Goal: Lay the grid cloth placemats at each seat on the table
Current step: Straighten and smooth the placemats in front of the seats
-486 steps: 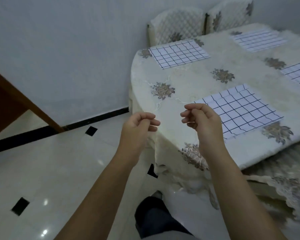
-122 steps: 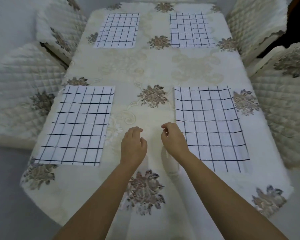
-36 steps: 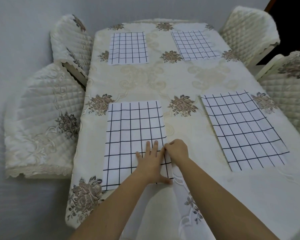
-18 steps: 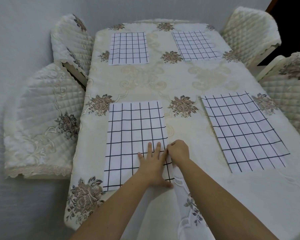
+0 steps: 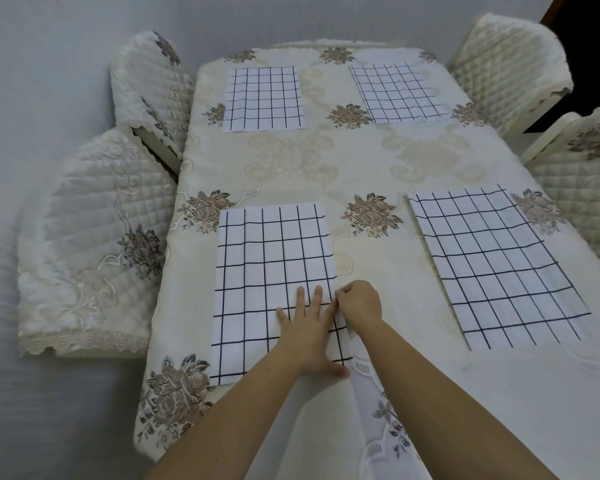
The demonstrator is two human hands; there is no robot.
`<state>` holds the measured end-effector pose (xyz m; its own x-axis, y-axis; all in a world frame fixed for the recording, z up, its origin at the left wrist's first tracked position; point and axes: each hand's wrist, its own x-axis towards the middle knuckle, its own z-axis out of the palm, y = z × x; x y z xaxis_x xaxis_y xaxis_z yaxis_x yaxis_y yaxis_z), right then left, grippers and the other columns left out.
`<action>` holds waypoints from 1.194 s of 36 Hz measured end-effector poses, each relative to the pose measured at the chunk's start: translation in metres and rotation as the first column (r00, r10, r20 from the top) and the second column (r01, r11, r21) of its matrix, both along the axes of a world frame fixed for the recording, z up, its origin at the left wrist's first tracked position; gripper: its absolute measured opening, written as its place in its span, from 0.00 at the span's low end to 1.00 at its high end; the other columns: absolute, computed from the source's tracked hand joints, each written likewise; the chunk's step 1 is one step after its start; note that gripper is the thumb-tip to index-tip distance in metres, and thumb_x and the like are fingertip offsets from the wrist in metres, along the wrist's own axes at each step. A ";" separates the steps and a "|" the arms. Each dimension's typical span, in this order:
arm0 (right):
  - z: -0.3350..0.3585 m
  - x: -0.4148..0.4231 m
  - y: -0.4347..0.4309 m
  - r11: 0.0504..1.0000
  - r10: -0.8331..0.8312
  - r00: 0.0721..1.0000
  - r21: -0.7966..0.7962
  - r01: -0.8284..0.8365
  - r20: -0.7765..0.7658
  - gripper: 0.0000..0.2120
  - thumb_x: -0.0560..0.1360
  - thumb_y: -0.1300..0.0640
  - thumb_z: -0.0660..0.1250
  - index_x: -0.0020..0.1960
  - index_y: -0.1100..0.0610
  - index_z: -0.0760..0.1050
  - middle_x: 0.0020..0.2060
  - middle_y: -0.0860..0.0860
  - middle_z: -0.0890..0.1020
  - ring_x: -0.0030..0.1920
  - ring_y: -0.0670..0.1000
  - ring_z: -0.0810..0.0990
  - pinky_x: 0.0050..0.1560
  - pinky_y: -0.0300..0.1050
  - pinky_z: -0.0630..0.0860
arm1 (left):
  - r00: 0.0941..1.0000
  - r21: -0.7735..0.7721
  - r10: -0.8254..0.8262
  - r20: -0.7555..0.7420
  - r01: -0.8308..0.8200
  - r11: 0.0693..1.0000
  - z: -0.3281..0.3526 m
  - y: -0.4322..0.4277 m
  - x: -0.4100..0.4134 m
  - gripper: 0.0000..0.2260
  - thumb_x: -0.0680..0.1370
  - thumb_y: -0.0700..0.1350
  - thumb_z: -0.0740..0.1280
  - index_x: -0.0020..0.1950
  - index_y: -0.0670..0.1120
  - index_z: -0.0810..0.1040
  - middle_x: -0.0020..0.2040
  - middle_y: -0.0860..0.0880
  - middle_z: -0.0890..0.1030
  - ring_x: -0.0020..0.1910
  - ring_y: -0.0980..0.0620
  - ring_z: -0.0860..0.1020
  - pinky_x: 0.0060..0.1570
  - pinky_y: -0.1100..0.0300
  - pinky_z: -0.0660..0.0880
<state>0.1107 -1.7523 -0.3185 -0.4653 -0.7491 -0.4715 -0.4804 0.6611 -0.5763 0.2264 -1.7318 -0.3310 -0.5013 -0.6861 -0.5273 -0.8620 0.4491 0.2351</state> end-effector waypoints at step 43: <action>-0.023 0.041 -0.011 0.662 0.470 0.538 -0.124 -0.739 -0.700 0.16 0.48 0.63 0.77 0.33 0.58 0.77 0.30 0.52 0.76 0.29 0.52 0.76 0.25 0.41 0.71 | 0.680 0.162 0.514 -0.523 -0.513 0.843 -0.003 -0.055 0.022 0.13 0.78 0.37 0.57 0.57 0.42 0.78 0.59 0.48 0.77 0.54 0.52 0.74 0.50 0.62 0.70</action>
<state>0.1519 -1.7633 -0.3418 0.1122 -0.9899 0.0865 -0.9806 -0.1244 -0.1514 0.2489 -1.7863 -0.3337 -0.2655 -0.9194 -0.2902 -0.6929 -0.0273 0.7205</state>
